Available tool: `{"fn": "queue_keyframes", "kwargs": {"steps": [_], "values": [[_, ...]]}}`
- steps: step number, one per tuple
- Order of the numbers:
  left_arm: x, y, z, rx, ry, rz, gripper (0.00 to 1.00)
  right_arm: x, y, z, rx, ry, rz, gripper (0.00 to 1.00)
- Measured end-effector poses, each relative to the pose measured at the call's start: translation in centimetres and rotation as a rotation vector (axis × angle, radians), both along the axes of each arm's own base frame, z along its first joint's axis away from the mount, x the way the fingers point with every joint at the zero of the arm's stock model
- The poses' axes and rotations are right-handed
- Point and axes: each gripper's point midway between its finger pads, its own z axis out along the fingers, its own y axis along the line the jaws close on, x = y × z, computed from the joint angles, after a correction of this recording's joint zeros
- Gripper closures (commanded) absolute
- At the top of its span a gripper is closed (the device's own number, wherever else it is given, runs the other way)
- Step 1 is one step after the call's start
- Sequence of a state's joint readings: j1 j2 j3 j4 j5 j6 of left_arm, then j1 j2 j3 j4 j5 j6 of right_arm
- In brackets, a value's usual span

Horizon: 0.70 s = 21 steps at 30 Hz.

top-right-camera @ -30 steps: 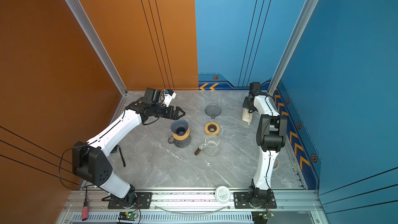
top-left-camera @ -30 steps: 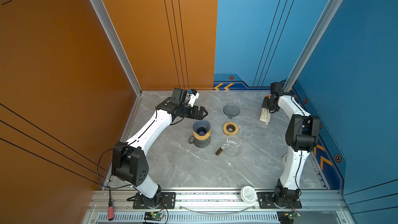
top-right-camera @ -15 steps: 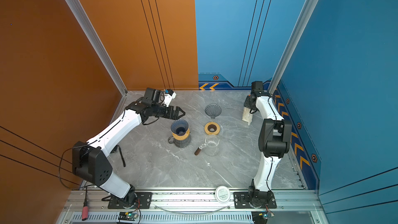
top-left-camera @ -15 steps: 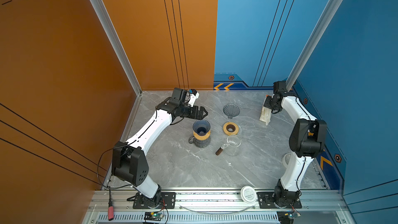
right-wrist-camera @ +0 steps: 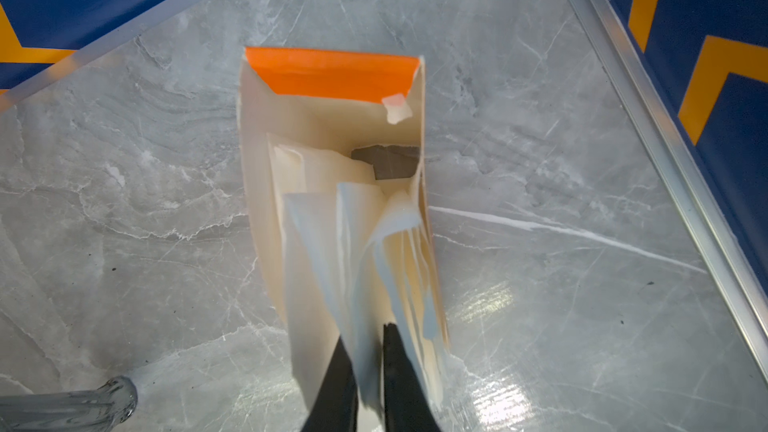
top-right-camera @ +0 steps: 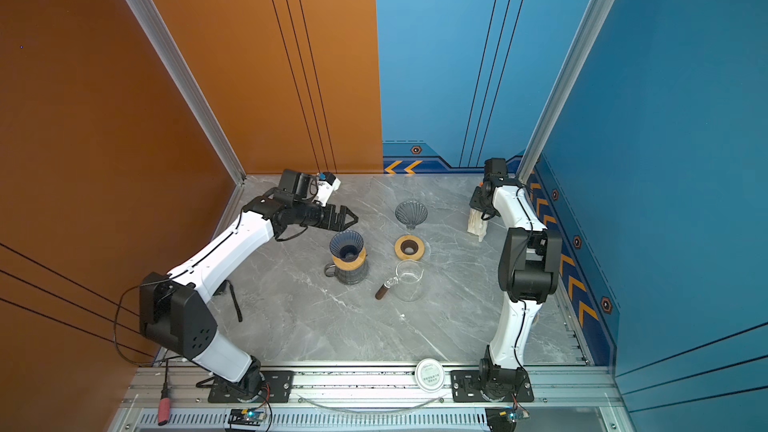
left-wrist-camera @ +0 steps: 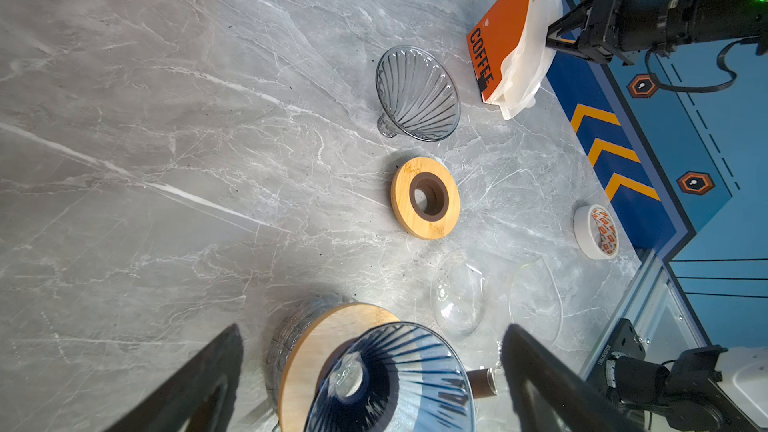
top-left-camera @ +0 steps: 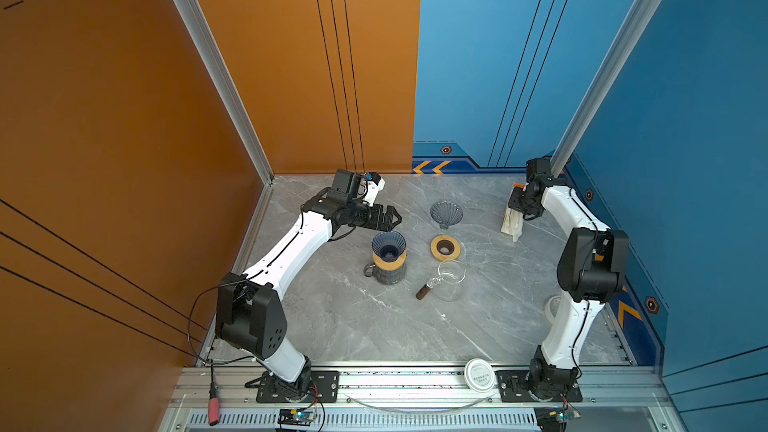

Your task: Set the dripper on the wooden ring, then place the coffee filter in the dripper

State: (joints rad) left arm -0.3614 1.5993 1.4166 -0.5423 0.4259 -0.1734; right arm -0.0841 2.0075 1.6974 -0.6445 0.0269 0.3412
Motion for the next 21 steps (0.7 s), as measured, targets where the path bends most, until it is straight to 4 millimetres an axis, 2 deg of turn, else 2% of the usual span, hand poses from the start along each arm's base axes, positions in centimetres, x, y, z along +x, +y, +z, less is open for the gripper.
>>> {"fn": "queue_keyframes", "kwargs": {"steps": [10, 16, 21], "values": [[0.2, -0.1, 0.0, 0.000, 0.000, 0.000, 0.02, 0.0, 0.7, -0.5, 0.024, 0.008, 0.018, 0.77], [0.3, -0.1, 0.2, -0.002, -0.004, 0.000, 0.02, -1.1, 1.2, -1.4, 0.030, 0.037, 0.027, 0.74], [0.3, -0.2, 0.2, -0.002, -0.005, -0.002, 0.02, -2.3, 1.6, 0.7, 0.027, 0.004, 0.033, 0.73]]}}
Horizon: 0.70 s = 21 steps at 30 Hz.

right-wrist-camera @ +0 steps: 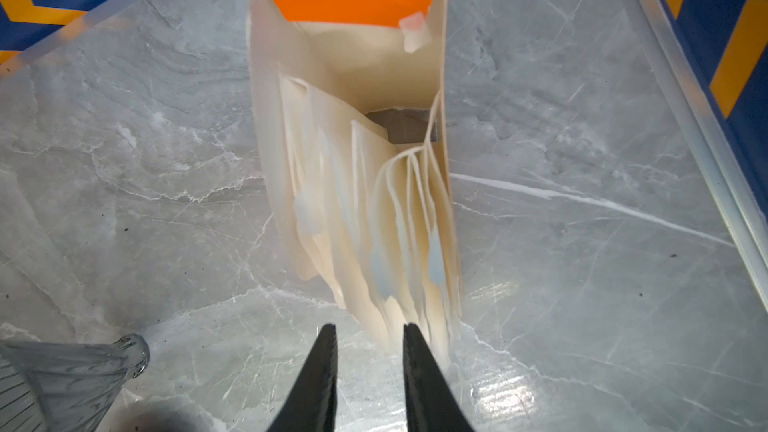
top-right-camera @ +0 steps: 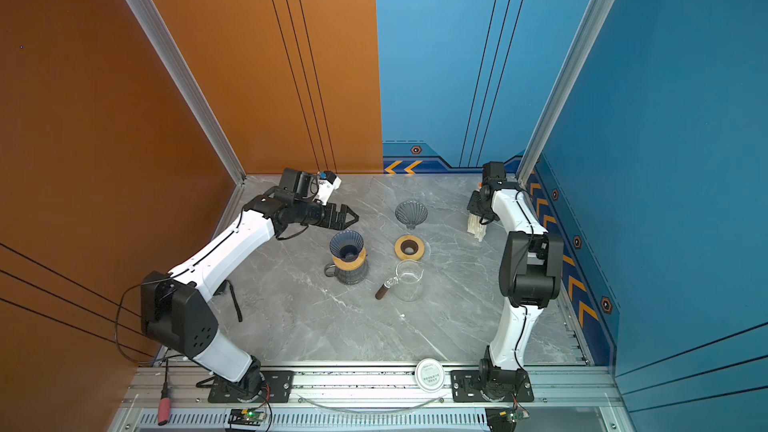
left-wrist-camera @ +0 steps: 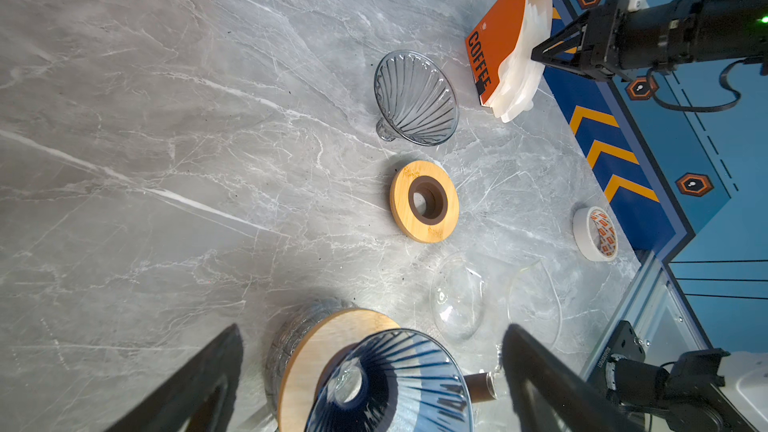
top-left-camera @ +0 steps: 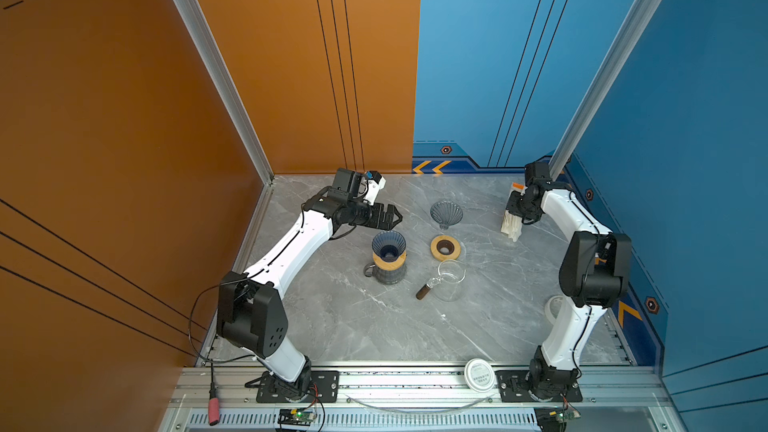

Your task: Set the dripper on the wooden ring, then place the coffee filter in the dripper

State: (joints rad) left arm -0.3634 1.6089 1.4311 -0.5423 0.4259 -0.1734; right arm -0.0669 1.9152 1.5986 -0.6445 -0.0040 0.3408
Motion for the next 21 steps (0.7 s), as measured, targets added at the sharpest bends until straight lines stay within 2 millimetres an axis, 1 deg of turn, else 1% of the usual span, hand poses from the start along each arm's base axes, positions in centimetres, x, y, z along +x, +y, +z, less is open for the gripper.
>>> {"fn": "queue_keyframes", "kwargs": {"steps": [3, 5, 7, 9, 14, 16, 18, 21], "values": [[-0.1, -0.1, 0.0, 0.000, 0.000, -0.004, 0.02, -0.8, 0.3, 1.8, -0.002, -0.034, 0.006, 0.73], [-0.1, -0.2, 0.0, 0.000, 0.000, -0.006, 0.02, -1.5, 0.5, 2.4, -0.003, -0.045, 0.009, 0.75], [-0.1, -0.2, 0.0, 0.000, 0.000, -0.006, 0.02, -2.3, 0.8, 2.4, -0.003, -0.045, 0.014, 0.76], [-0.1, -0.2, 0.0, 0.000, 0.000, -0.006, 0.02, -3.3, 1.0, 1.8, -0.002, -0.027, 0.017, 0.77], [-0.2, -0.3, 0.0, 0.000, 0.000, -0.008, 0.02, -5.6, 1.3, -1.8, 0.009, 0.054, 0.010, 0.78], [-0.2, -0.4, 0.0, 0.000, 0.000, -0.010, 0.02, -6.3, 1.3, -2.9, 0.015, 0.078, 0.001, 0.78], [-0.2, -0.4, 0.0, 0.000, 0.000, -0.011, 0.02, -6.6, 1.4, -3.6, 0.018, 0.089, -0.005, 0.78], [-0.2, -0.4, 0.0, 0.000, 0.000, -0.011, 0.02, -6.1, 1.3, -4.2, 0.020, 0.086, -0.009, 0.79]]}}
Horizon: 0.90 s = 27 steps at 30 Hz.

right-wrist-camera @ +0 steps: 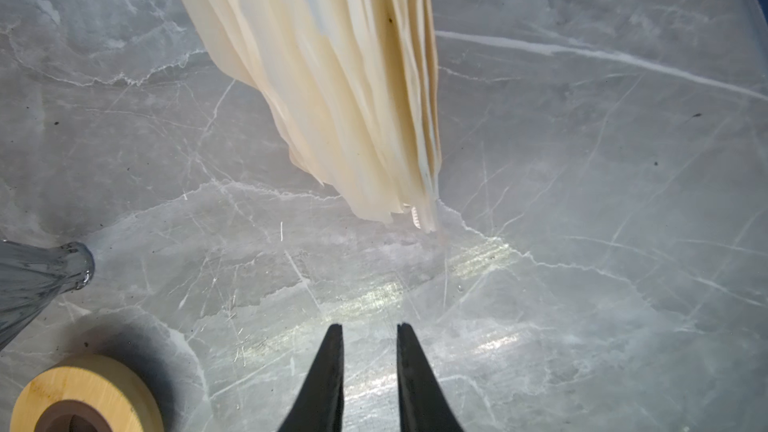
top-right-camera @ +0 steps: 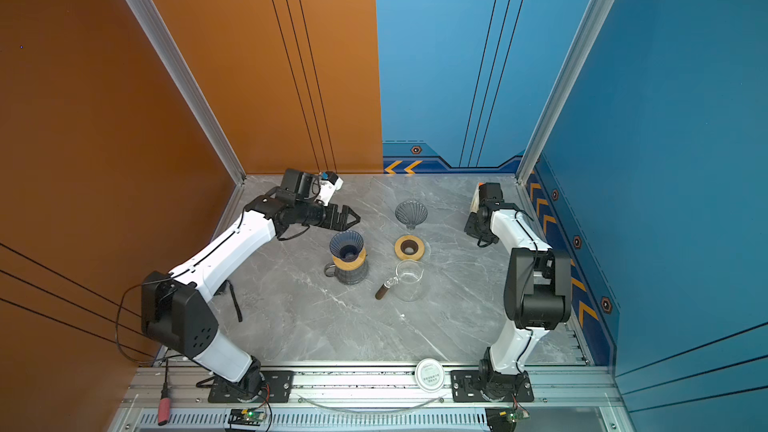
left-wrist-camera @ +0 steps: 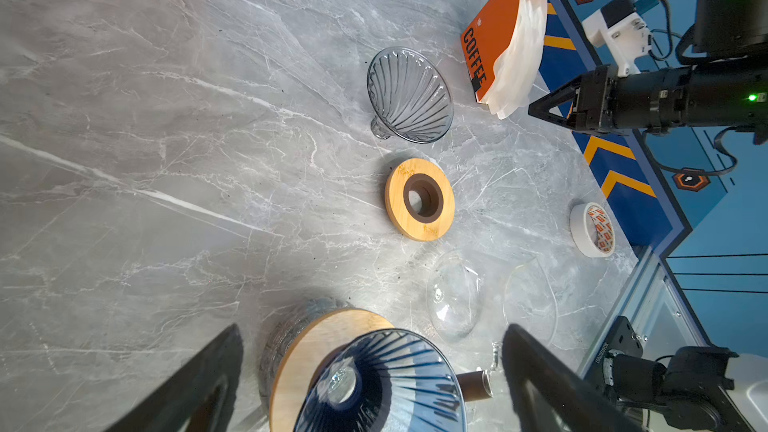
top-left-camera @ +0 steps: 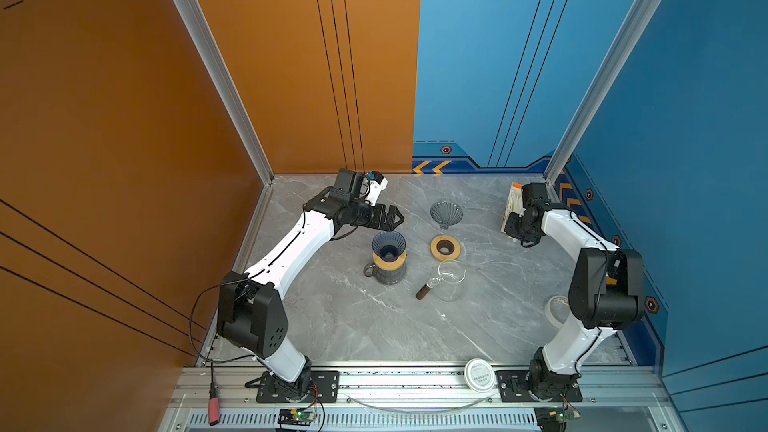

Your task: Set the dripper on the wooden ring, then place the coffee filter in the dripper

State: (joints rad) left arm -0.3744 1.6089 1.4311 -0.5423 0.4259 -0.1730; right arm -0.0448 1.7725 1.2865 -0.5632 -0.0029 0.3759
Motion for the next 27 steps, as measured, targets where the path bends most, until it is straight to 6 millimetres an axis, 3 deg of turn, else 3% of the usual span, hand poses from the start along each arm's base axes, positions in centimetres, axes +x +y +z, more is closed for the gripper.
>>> {"fn": "queue_keyframes", "kwargs": {"steps": [10, 27], "values": [[0.0, 0.0, 0.0, 0.000, 0.000, 0.000, 0.02, 0.7, -0.9, -3.1, -0.004, 0.043, -0.019, 0.79], [0.0, 0.0, 0.0, 0.000, 0.000, 0.000, 0.02, 3.7, -1.8, -1.4, -0.004, -0.028, -0.036, 0.81]]}}
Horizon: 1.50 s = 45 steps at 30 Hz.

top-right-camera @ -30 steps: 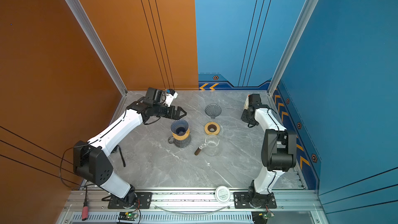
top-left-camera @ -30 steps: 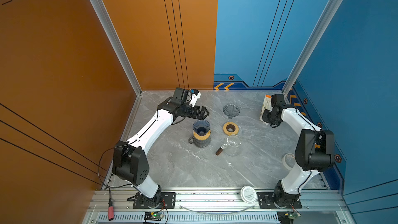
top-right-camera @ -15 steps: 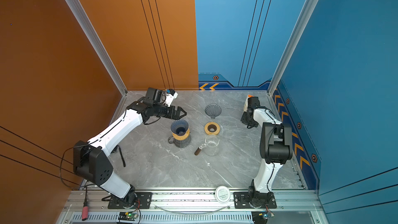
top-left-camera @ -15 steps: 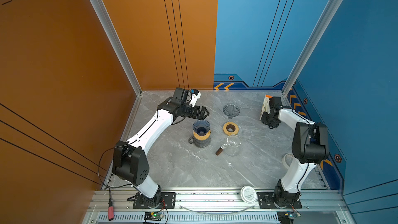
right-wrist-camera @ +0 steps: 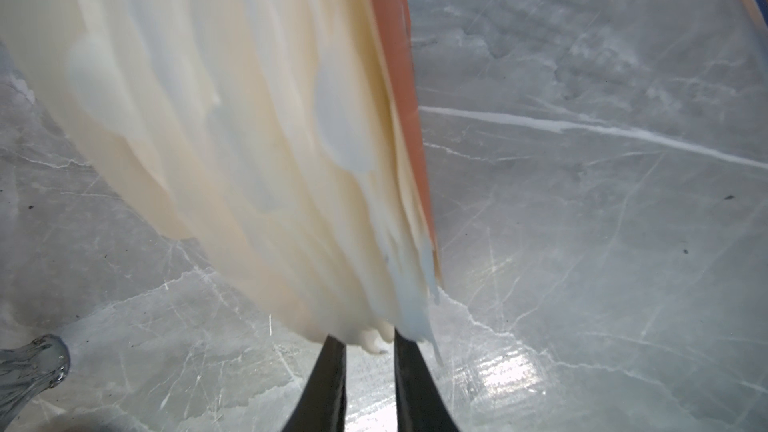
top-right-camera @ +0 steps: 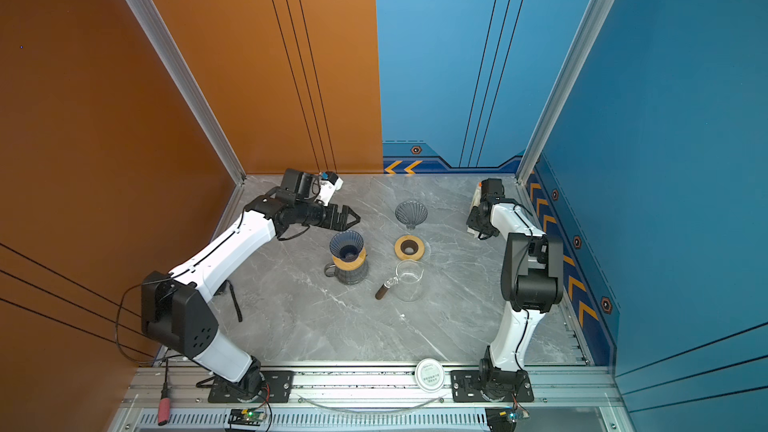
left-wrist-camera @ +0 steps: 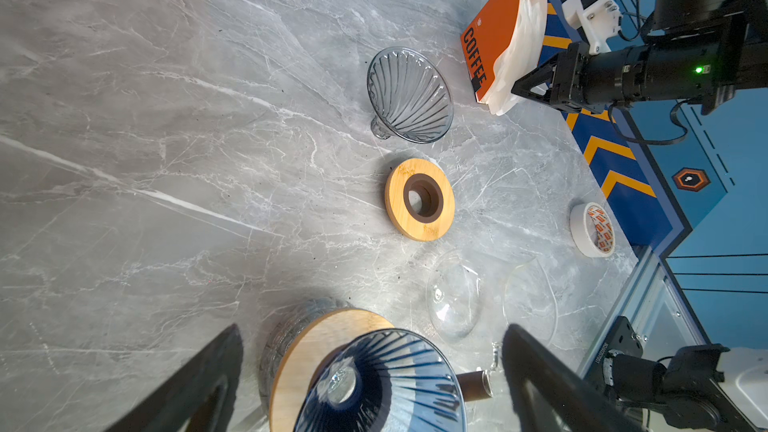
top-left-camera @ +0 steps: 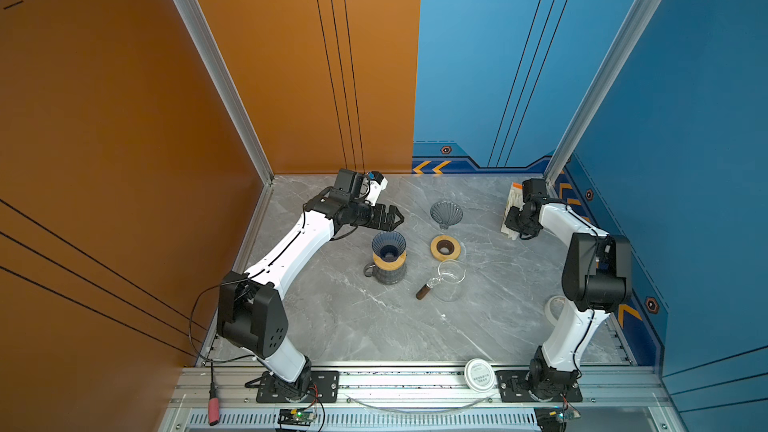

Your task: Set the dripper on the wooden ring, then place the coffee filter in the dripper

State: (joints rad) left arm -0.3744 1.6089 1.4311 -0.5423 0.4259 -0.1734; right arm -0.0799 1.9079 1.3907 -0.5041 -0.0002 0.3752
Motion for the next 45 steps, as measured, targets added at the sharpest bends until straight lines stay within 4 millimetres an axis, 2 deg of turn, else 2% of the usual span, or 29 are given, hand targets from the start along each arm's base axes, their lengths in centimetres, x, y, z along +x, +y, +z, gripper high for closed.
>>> {"fn": "queue_keyframes", "kwargs": {"steps": [7, 22, 28, 34, 45], "values": [[0.0, 0.0, 0.0, 0.000, 0.001, 0.000, 0.02, 0.0, 0.0, -0.3, 0.001, 0.008, 0.000, 0.85], [0.0, 0.0, -0.1, 0.001, 0.003, 0.000, 0.02, -0.6, 0.1, -0.3, 0.001, 0.014, 0.001, 0.84], [0.0, 0.0, -0.1, 0.001, 0.003, 0.000, 0.02, -1.0, 0.4, 0.6, 0.001, 0.006, 0.007, 0.84], [0.0, 0.0, -0.1, 0.001, 0.003, 0.000, 0.02, -1.1, 0.5, 0.6, 0.004, 0.010, 0.002, 0.83], [0.0, 0.0, -0.1, 0.001, 0.003, 0.000, 0.02, 0.0, 0.4, 0.1, 0.005, 0.019, 0.002, 0.83]]}}
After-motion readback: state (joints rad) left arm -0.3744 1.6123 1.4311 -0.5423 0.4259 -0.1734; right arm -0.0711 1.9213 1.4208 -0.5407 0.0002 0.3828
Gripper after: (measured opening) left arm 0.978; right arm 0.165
